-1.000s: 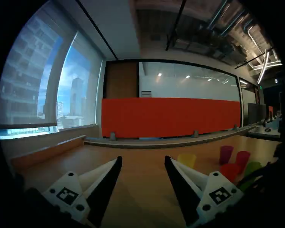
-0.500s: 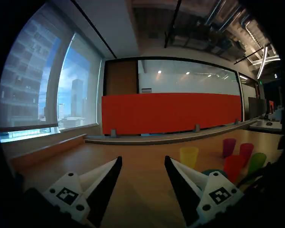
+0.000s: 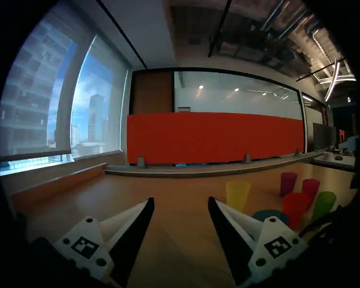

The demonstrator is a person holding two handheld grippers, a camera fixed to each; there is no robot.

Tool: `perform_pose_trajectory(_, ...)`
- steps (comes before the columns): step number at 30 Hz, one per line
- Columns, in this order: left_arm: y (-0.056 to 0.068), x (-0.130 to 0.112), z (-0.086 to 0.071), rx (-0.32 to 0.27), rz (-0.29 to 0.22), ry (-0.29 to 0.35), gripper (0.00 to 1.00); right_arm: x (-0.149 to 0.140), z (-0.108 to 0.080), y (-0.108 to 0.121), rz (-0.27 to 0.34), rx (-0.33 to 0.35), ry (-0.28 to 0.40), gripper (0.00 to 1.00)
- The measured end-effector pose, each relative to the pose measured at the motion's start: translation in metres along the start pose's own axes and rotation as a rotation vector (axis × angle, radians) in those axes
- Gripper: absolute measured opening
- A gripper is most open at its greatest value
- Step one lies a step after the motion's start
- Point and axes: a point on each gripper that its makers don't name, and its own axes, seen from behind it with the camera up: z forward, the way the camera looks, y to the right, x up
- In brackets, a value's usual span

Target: Pour water

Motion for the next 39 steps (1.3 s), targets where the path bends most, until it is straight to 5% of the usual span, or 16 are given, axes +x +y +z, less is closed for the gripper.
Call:
perform_pose_trajectory(15, 0.000, -0.001, 0.000, -0.003, -0.002, -0.001, 0.82, 0.004, -0.004, 0.000, -0.012, 0.001, 0.013, 1.00)
perform_pose_trajectory(27, 0.000, -0.001, 0.000, -0.001, -0.002, -0.001, 0.82, 0.009, -0.009, 0.012, -0.055, -0.028, 0.071, 1.00)
perform_pose_trajectory(39, 0.000, -0.001, 0.000, -0.001, -0.002, -0.001, 0.82, 0.014, -0.001, 0.000, -0.095, -0.017, 0.140, 1.00)
